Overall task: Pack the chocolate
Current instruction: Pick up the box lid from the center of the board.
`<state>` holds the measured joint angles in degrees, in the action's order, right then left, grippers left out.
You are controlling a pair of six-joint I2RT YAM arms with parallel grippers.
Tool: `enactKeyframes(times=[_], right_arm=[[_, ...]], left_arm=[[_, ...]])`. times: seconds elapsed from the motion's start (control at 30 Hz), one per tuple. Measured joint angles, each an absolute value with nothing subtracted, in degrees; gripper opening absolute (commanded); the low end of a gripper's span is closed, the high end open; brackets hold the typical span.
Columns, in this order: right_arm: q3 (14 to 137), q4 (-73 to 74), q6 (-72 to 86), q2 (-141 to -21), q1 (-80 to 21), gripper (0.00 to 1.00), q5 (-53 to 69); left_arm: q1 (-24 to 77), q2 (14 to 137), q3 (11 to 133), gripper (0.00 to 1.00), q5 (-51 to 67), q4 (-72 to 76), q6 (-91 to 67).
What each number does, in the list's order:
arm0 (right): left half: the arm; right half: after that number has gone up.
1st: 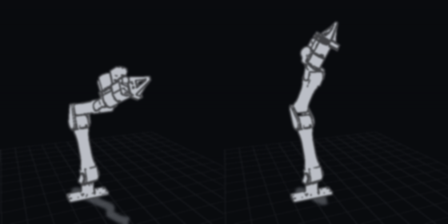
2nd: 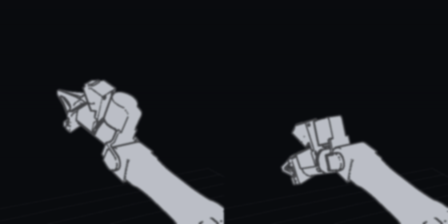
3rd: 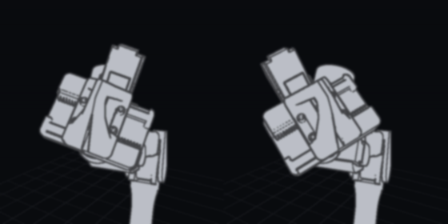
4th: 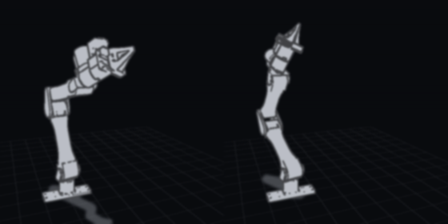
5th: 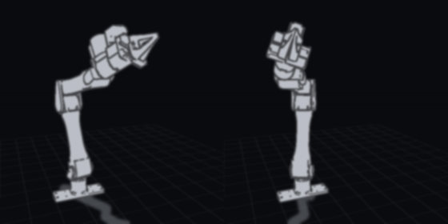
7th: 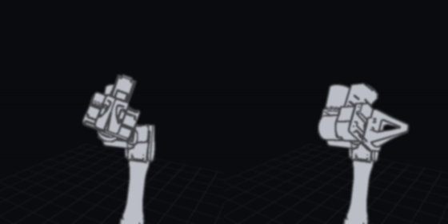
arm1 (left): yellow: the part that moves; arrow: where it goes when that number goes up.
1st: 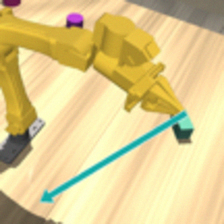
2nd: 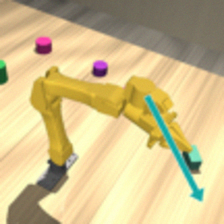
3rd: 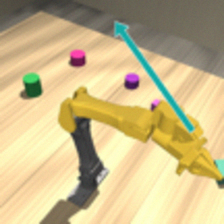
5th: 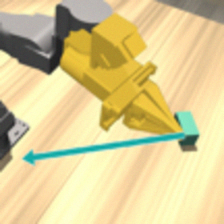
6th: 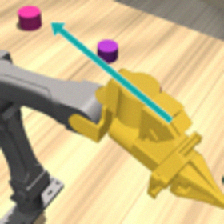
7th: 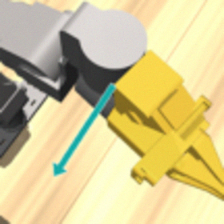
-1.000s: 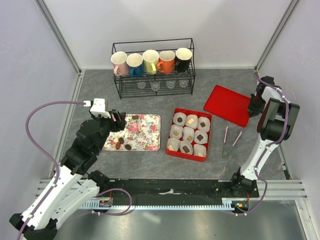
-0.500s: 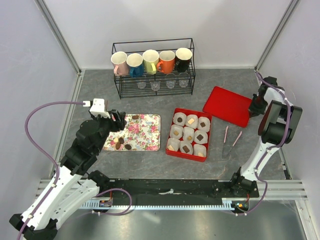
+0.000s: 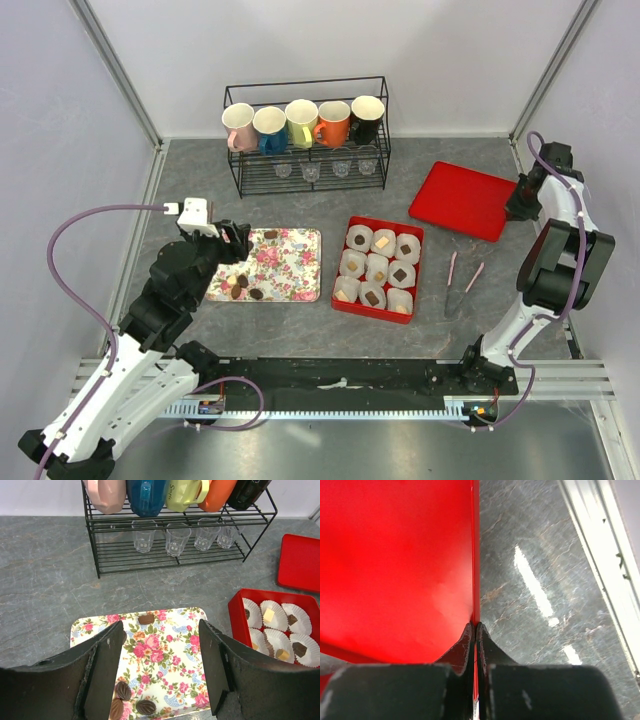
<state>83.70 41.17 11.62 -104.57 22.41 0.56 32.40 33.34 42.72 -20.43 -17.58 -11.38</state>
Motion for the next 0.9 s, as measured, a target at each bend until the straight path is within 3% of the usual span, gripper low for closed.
enactKeyframes(times=[0.9], right_arm=[[77.67, 39.94, 14.39, -94.78, 22.09, 0.00, 13.45]], left_arm=[[32.56, 33.39, 42.72, 0.70, -18.85, -17.52, -12.34]])
